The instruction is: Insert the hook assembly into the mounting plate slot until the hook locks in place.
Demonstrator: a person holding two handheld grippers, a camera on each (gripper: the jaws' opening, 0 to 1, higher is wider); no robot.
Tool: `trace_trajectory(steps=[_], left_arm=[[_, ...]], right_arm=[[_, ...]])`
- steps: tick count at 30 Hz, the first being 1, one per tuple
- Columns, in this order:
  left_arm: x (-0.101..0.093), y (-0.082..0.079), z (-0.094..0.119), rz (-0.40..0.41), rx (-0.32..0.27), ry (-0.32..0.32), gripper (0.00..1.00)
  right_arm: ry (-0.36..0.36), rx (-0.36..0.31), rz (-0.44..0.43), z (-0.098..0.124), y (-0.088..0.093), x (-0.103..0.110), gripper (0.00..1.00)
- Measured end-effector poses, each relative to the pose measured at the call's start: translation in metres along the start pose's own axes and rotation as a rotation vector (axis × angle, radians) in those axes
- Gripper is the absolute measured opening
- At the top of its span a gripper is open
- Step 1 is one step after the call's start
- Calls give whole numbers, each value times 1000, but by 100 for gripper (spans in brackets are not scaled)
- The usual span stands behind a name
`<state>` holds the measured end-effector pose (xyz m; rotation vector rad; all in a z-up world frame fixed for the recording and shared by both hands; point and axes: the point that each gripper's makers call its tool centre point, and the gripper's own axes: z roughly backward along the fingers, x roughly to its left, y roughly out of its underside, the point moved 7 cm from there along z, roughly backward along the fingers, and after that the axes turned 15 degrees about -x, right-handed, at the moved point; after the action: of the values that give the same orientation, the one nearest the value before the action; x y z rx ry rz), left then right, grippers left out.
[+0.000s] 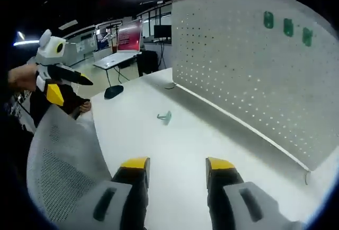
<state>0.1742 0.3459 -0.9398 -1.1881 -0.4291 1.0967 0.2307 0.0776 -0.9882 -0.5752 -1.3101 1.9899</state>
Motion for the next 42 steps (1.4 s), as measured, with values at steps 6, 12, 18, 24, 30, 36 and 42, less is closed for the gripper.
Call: trace_trajectory(steps=[6,12,18,24,30,36,42], left_arm=[[6,5,2,24,-4,-16,100],[9,14,6,63,-8,-32,100],[19,23,10,138,-28,-60,100],[26,22,12,142,-23,-85,100],[28,24,3,145,-12,-86,100],[27,22,-1,152,-13,-73,100],[31,22,-3,157,-13,-75,99]], right_arm=[[-65,38,-14,-48,2,11,35],[-121,72,8,-101,2,19,31],[-126,91,-34,-138,10,19,28],[-117,110,2,-165,11,15,26],[-94,152,23,-188,13,6,19],[-98,180,57,-197,17,1,17],[-105,150,83,-201,15,-5,5]])
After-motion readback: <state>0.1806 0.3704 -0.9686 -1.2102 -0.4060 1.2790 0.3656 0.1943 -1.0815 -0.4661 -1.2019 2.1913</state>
